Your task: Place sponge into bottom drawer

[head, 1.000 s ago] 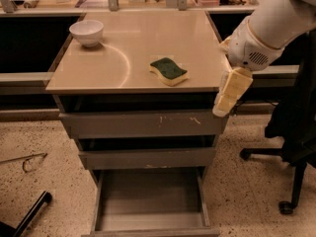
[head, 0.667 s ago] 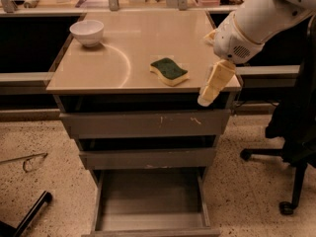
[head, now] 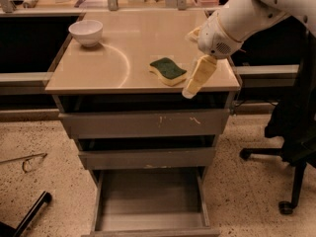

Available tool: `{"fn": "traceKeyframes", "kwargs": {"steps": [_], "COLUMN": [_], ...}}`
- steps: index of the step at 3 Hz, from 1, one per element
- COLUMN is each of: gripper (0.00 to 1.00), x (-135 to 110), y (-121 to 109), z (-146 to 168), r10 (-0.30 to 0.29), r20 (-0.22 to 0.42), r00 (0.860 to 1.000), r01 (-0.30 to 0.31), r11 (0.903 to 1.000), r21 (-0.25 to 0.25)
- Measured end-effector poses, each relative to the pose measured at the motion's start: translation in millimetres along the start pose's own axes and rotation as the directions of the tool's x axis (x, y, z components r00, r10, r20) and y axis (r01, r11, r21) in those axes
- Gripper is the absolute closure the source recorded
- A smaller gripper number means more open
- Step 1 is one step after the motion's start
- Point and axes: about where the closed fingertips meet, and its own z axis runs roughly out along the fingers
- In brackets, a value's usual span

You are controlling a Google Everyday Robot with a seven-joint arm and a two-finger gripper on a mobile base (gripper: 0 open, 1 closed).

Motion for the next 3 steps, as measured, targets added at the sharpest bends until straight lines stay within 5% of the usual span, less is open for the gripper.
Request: {"fn": "traceKeyframes", "kwargs": {"steps": [1,3], "gripper": [0.00,0.00], "x": [-1.9,7.1], "y": [-5.2,-64.0], "z": [6.1,27.5], "r10": [-0.005,0.041], "r20": [0.023,0.160], "r00": [1.000,0.986], "r01": [0.005,-0.052], "r11": [1.0000,0.9964], "r21": [-0.002,0.066]}}
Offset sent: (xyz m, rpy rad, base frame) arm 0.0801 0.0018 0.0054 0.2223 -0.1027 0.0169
